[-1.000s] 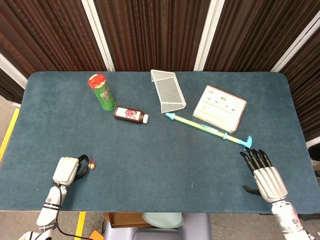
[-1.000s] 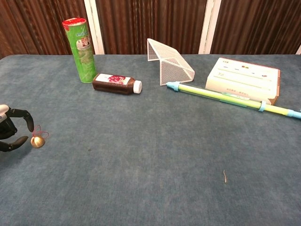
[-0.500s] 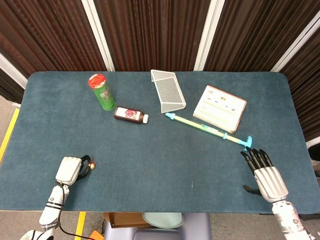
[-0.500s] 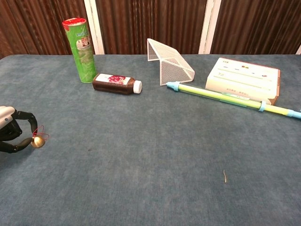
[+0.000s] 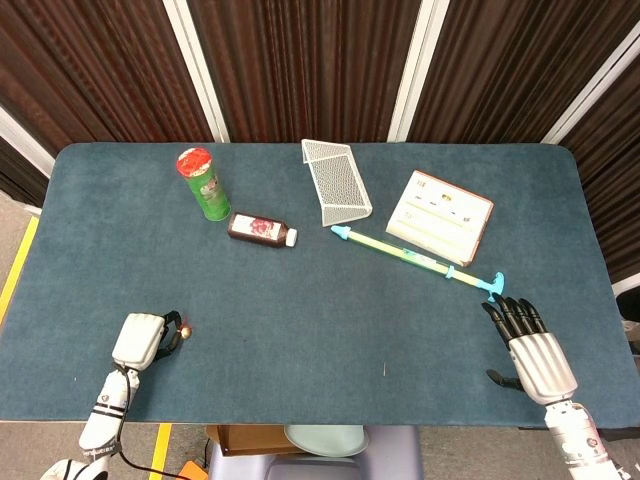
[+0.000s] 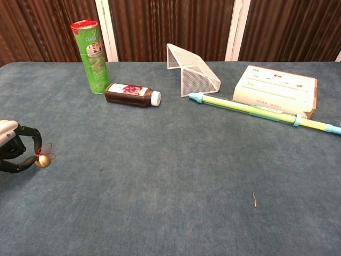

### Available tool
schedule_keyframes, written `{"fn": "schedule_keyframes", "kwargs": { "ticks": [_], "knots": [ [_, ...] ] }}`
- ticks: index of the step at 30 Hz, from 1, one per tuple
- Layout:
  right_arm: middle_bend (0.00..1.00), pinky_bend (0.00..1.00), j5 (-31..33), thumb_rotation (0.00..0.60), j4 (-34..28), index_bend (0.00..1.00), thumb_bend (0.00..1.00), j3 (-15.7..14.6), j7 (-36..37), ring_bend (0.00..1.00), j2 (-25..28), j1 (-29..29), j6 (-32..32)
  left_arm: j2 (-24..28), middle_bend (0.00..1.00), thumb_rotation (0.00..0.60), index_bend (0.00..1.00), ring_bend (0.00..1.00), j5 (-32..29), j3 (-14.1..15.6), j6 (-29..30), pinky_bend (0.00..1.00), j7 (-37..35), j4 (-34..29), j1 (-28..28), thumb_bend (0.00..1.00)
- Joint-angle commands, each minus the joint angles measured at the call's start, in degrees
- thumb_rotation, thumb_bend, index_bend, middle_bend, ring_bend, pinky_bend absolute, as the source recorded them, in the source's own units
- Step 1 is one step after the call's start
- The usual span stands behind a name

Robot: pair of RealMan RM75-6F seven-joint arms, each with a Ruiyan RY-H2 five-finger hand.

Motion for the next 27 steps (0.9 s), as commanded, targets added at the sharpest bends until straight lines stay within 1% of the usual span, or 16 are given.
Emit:
{"fn": "schedule_keyframes", "kwargs": {
  "ticks": [1, 11, 16, 19, 27],
  "knots": [
    [0.0, 0.0, 0.0, 0.6, 0.0, 0.0, 0.18, 0.0, 0.0, 0.0, 0.0, 0.0, -0.1, 0.0, 1.0, 0.6, 0.56, 0.96, 0.0, 0.0, 0.1, 1.0, 0.0, -0.1, 0.0, 0.42],
    [0.0, 0.0, 0.0, 0.6, -0.1, 0.0, 0.18, 0.0, 0.1, 0.0, 0.1, 0.0, 0.0, -0.1, 1.0, 0.6, 0.52, 0.96, -0.1, 0.1, 0.1, 1.0, 0.6, -0.5, -0.2, 0.42],
    [0.0, 0.0, -0.1, 0.6, -0.1, 0.0, 0.18, 0.0, 0.1, 0.0, 0.2, -0.1, 0.1, 0.0, 1.0, 0.6, 0.51, 0.96, -0.2, 0.3, -0.1, 1.0, 0.8, -0.9, -0.3, 0.42],
    [0.0, 0.0, -0.1, 0.6, -0.1, 0.0, 0.18, 0.0, 0.2, 0.0, 0.2, -0.1, 0.2, 0.0, 1.0, 0.6, 0.52, 0.96, -0.3, 0.3, -0.2, 1.0, 0.9, -0.8, -0.3, 0.42],
    [0.0, 0.0, -0.2, 0.6, -0.2, 0.0, 0.18, -0.1, 0.2, 0.0, 0.3, -0.1, 0.2, -0.3, 1.0, 0.6, 0.57, 0.95, -0.3, 0.5, -0.2, 1.0, 0.7, -0.3, -0.3, 0.42]
  ]
}}
